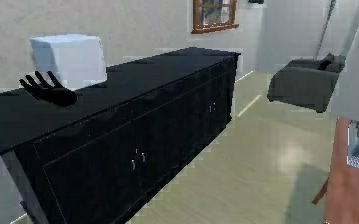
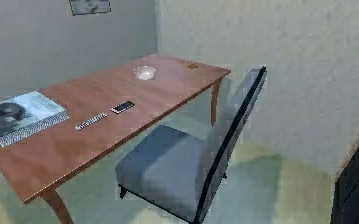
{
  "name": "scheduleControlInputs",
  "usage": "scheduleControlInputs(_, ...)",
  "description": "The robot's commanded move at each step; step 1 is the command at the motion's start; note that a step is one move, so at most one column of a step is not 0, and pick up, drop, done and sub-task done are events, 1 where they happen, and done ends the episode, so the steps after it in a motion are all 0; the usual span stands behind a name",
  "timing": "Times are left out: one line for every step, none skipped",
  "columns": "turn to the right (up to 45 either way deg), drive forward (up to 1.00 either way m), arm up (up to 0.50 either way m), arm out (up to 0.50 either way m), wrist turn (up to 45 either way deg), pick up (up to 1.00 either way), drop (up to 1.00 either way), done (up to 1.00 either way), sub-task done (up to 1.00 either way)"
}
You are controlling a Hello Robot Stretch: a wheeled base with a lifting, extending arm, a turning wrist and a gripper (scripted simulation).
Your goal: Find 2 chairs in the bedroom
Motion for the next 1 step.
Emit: scheduleControlInputs(0.0,0.70,0.00,0.00,0.0,0.00,0.00,0.00,0.00)
